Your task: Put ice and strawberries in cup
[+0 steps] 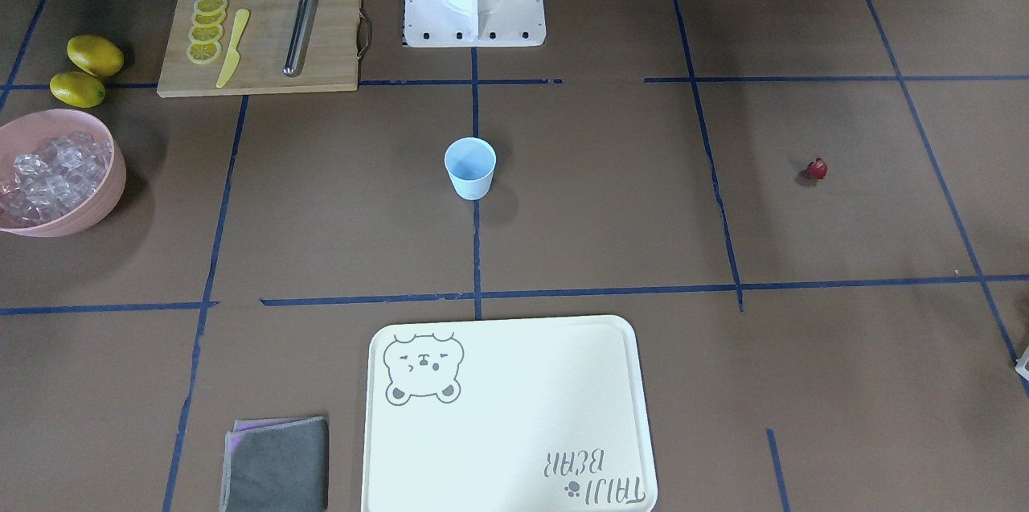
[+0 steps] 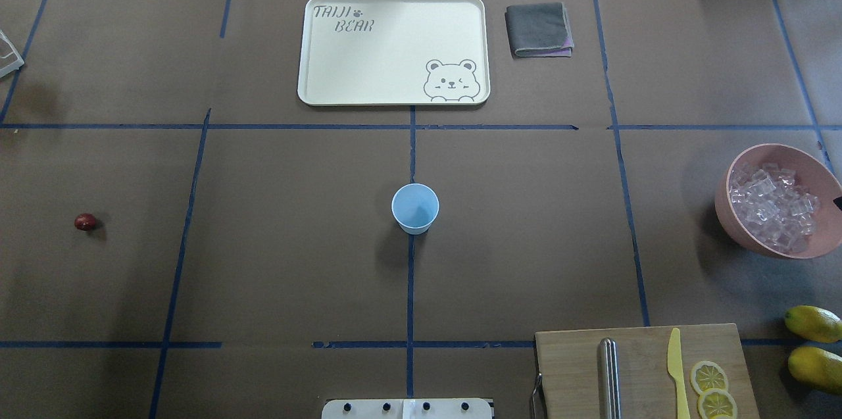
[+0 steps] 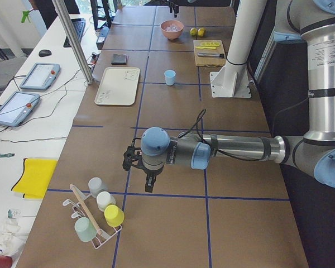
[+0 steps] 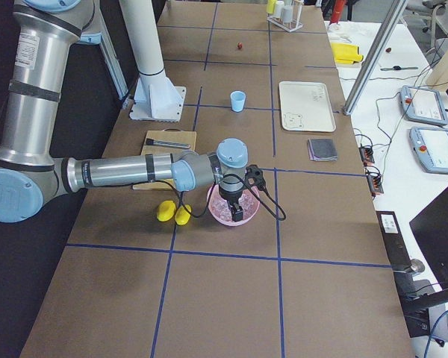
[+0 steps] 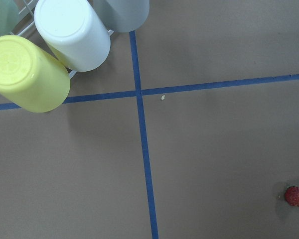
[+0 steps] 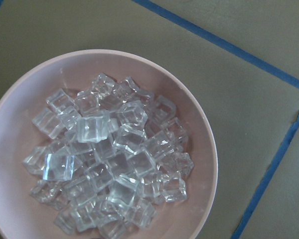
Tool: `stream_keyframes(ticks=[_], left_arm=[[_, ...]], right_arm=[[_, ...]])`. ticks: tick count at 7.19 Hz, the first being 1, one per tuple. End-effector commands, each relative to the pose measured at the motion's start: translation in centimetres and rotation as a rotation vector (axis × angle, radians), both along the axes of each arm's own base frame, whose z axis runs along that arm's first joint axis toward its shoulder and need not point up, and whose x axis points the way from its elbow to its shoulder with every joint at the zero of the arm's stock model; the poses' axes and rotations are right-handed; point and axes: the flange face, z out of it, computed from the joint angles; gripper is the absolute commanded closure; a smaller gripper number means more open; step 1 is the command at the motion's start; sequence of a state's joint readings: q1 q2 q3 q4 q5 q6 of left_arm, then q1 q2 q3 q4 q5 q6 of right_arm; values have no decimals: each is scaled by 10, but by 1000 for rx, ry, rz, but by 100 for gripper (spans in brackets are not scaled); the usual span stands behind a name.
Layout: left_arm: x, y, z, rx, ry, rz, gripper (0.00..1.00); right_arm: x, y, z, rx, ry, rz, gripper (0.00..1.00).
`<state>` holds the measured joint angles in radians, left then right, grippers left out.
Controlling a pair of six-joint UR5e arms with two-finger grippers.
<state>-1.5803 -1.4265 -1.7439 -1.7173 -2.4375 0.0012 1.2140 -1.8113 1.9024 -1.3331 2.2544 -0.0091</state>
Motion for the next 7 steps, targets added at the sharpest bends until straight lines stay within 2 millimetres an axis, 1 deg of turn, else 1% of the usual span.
stream_keyframes(ticks=[1,2,4,5,6,7], left_arm=[[0,0,0,4,0,1,0],[0,0,-1,6,0,2,0],[0,0,-1,6,0,2,0],[0,0,-3,9,0,2,0],[0,0,-3,9,0,2,0],[0,0,-3,9,0,2,0]], right_arm=[[-23,3,-1,-56,9,40,10],[-44,5,-4,-115,7,69,10],[-45,6,0,-118,13,64,10],[-49,6,-1,-115,18,58,10],[-57,2,-4,-100,25,48,10],[-61,1,1,-104,31,41,10]])
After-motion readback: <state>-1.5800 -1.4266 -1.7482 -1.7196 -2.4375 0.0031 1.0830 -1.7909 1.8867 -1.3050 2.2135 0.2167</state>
